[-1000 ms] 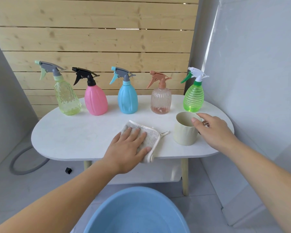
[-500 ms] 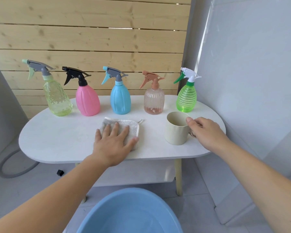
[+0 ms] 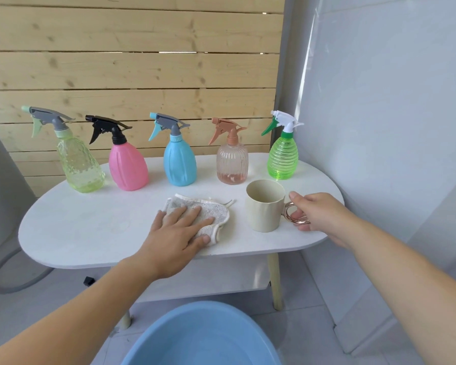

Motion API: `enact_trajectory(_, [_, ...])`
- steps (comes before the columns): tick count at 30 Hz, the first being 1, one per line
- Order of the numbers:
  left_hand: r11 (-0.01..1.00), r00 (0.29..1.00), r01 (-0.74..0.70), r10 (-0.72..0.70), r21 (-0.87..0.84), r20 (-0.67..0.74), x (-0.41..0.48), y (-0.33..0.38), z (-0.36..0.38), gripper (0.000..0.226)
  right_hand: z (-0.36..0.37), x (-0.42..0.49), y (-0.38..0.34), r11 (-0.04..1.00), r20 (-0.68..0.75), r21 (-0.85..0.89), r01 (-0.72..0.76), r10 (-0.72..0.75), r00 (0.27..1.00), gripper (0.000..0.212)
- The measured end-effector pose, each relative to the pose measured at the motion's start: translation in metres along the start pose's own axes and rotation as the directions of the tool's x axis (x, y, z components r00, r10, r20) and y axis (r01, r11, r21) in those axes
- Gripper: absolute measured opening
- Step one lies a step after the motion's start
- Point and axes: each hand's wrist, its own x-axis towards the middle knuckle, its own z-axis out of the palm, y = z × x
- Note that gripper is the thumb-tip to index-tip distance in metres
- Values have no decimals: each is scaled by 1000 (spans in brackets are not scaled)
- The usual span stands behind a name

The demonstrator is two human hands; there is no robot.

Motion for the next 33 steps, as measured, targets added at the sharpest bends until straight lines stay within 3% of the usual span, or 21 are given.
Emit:
enact_trajectory(2, [999,999,46,-46,-24,-6,6,16,5,82,-2,1,0,995,-13,95,-23,24,1000,43])
enact_trajectory(6, [995,995,99,-99,-4,-10,21,50,9,55,-10,1,-10,971,-203,240,13,37,979,42])
enact_trajectory(11, [1000,1000,-4,4,-7,-27,50,115,15,51,-20,4,-22,897,-291,442,34,107,951,37])
enact_trajectory(19, [994,993,-113,113,-3,-12,86,167,22,54,-23,4,-27,889,-374,445,109,74,924,39])
enact_trajectory(29, [975,974,214,-217,-60,-63,76,114,13,56,-37,1,-16,923,-409,374,86,81,909,40])
enact_trajectory(33, [978,977,208,-209,-17,-48,76,114,13,58,-40,-1,-12,922,-410,380,78,92,907,39])
